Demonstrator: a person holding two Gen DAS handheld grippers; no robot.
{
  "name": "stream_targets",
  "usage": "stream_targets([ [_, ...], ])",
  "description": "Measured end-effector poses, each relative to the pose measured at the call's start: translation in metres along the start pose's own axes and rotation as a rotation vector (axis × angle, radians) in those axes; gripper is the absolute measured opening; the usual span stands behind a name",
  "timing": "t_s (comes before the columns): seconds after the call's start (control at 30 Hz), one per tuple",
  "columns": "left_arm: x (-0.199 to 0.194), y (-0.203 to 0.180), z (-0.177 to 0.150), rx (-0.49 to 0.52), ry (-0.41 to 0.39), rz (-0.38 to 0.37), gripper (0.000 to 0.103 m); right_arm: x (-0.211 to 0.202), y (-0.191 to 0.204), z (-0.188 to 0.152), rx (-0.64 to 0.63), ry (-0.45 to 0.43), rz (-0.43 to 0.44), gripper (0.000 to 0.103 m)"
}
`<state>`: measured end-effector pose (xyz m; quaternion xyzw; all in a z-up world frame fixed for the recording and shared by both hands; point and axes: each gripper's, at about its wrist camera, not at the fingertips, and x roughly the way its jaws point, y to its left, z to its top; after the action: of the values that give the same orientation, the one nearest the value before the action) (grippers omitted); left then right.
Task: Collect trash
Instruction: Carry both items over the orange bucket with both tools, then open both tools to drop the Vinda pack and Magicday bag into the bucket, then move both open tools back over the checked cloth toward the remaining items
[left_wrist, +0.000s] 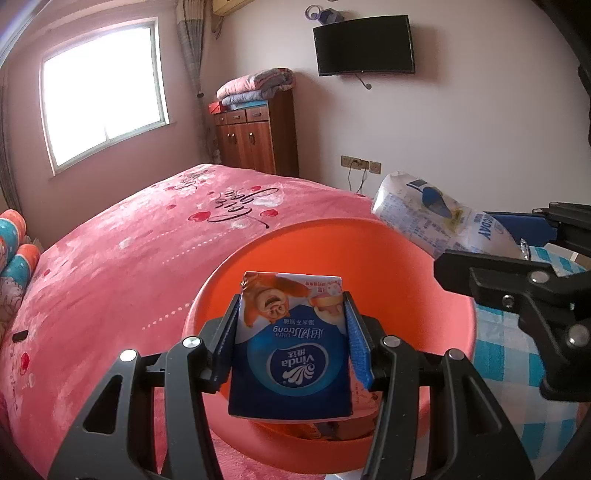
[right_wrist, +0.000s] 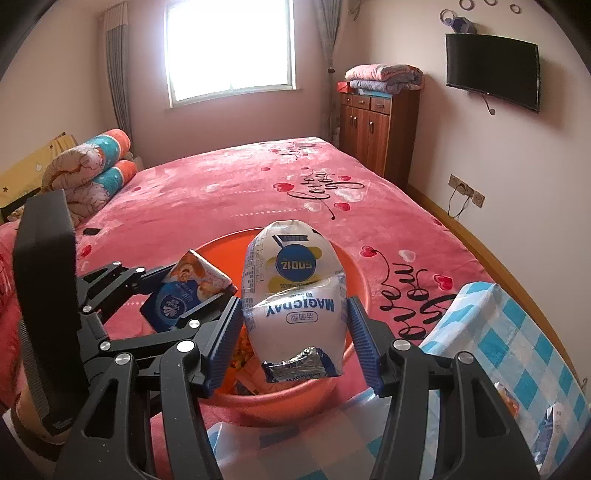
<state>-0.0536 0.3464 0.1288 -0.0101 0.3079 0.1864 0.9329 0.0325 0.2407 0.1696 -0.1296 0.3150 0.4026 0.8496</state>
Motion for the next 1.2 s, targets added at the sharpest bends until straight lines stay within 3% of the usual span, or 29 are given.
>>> stream_targets([
  [0.3,0.012,0.005,-0.001,-0.014,0.028,0.006,0.055,0.018,-0.002,0.001,0.002,0.028,-0.015,0.059],
  [0.37,0.015,0.006,-0.001,-0.023,0.038,0.022,0.071,0.020,-0.004,0.002,0.017,0.027,-0.025,0.061],
  [0.4,0.015,0.007,-0.001,-0.030,0.040,0.031,0.086,0.019,-0.005,0.002,0.030,0.015,-0.034,0.071],
  [0.43,0.015,0.008,-0.002,-0.037,0.043,0.046,0.092,0.018,-0.008,0.001,0.039,0.004,-0.040,0.083],
  [0.5,0.016,0.008,-0.004,-0.032,0.052,0.058,0.093,0.012,-0.015,-0.001,0.068,-0.021,-0.067,0.090],
  [0.63,0.019,0.007,-0.007,-0.010,0.070,0.086,0.095,0.002,-0.026,-0.006,0.121,-0.043,-0.094,0.092],
  [1.2,0.006,0.008,-0.006,-0.009,0.055,0.122,0.096,-0.028,-0.043,-0.039,0.195,-0.080,-0.155,0.093],
])
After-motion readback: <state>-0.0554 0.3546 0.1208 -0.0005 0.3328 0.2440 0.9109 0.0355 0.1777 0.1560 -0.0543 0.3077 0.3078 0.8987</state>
